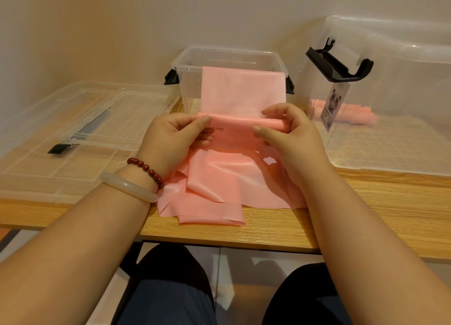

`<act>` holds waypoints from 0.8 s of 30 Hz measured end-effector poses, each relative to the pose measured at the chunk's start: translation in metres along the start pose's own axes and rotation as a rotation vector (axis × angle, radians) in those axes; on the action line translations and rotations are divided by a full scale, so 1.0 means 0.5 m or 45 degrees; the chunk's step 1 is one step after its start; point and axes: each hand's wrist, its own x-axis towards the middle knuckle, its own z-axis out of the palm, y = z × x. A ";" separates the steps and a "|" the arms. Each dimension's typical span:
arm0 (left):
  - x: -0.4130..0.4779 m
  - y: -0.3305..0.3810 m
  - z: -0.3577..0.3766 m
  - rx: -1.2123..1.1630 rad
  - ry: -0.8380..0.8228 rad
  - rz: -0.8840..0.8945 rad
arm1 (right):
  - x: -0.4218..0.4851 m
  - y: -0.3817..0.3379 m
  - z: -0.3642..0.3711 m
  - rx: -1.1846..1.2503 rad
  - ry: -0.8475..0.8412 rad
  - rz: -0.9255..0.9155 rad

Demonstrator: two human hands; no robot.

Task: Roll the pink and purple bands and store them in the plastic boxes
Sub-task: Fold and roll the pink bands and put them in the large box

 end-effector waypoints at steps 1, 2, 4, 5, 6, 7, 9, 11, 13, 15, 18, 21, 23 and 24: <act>-0.001 0.001 0.000 0.008 -0.001 0.005 | 0.001 0.001 0.000 -0.013 0.010 -0.001; -0.002 0.002 0.000 0.020 -0.004 0.013 | 0.003 0.003 0.000 -0.023 0.026 -0.003; -0.005 0.006 0.000 0.059 -0.019 0.040 | 0.005 0.006 0.001 -0.025 0.052 -0.001; -0.005 0.007 0.000 0.070 -0.027 0.053 | 0.007 0.007 0.002 -0.029 0.057 0.002; -0.005 0.007 -0.001 0.060 -0.034 0.060 | 0.008 0.008 0.002 -0.037 0.059 0.002; -0.004 0.007 -0.001 0.033 -0.035 0.062 | 0.009 0.008 0.002 -0.048 0.058 0.001; -0.002 0.007 -0.002 -0.008 -0.030 0.059 | 0.010 0.008 0.002 -0.060 0.048 -0.004; -0.001 0.005 -0.003 0.014 -0.029 0.059 | 0.009 0.009 0.003 -0.072 0.037 -0.001; -0.002 0.003 -0.002 0.045 -0.027 0.055 | 0.008 0.008 0.002 -0.092 0.039 0.019; -0.002 0.002 0.000 0.043 -0.012 0.051 | 0.007 0.006 0.003 -0.078 0.032 0.040; -0.001 0.004 0.002 0.003 0.019 0.014 | 0.003 0.003 0.003 0.015 -0.008 0.049; -0.001 0.003 0.003 -0.002 0.038 -0.018 | 0.003 0.005 0.001 -0.021 -0.015 0.038; 0.000 0.003 0.001 0.039 0.038 -0.004 | 0.007 0.008 0.000 -0.061 0.011 0.020; 0.000 0.003 0.000 0.050 0.034 0.001 | 0.008 0.010 0.000 -0.073 0.020 0.012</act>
